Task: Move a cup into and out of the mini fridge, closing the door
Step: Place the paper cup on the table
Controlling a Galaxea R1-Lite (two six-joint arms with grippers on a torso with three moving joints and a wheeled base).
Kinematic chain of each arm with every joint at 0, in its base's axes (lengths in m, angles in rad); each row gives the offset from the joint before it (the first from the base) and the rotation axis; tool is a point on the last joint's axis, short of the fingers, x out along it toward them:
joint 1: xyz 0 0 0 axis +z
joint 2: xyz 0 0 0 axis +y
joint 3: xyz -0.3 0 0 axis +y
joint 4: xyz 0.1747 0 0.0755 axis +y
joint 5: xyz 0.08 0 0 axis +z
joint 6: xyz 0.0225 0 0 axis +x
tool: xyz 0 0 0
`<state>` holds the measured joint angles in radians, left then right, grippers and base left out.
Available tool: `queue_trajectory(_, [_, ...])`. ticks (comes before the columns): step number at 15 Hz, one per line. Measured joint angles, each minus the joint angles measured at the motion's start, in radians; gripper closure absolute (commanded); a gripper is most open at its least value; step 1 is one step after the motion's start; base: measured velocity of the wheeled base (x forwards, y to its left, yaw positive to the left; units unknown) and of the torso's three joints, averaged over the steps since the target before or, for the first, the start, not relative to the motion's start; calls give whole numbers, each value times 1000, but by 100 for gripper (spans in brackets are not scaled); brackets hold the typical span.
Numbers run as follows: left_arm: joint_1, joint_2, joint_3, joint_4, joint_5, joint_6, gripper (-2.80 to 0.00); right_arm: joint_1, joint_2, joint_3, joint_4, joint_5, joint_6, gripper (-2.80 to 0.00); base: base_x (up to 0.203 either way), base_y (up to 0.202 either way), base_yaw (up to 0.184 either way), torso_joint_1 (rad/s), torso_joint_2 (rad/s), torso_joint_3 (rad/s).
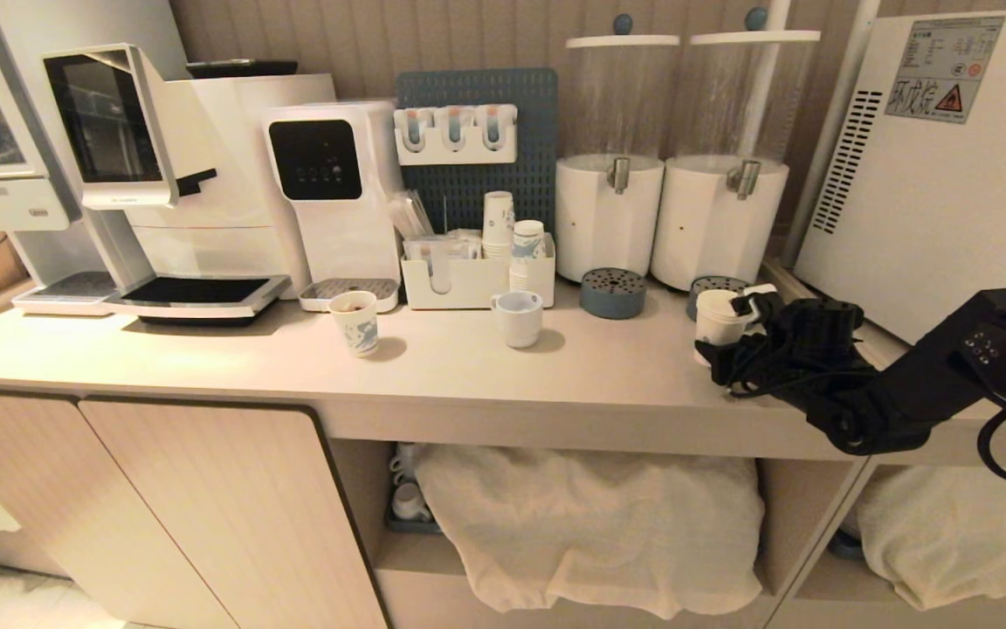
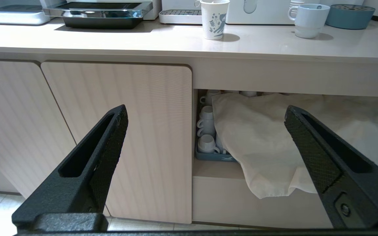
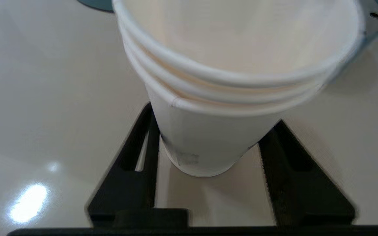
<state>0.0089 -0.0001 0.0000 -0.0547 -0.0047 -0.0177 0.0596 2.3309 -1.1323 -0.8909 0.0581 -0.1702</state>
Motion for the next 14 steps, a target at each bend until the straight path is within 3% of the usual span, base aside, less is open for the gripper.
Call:
queue_trajectory(3, [0,0,0,0,0,0,-280,-1,-3,12,15,10,6,-280,0,0,0,0,0,0])
queue_trajectory(7, [0,0,0,0,1,0,-280,1,-66,49,71,84,90,-280,0,0,0,0,0,0])
queue_trajectory(9, [0,0,0,0,0,0,-280,-3,-133,85,109,135,125,-280,0,0,0,0,0,0])
queue_trajectory(14, [0,0,0,0,0,0,-280,-20,-377,201,210,175,151,-280,0,0,0,0,0,0])
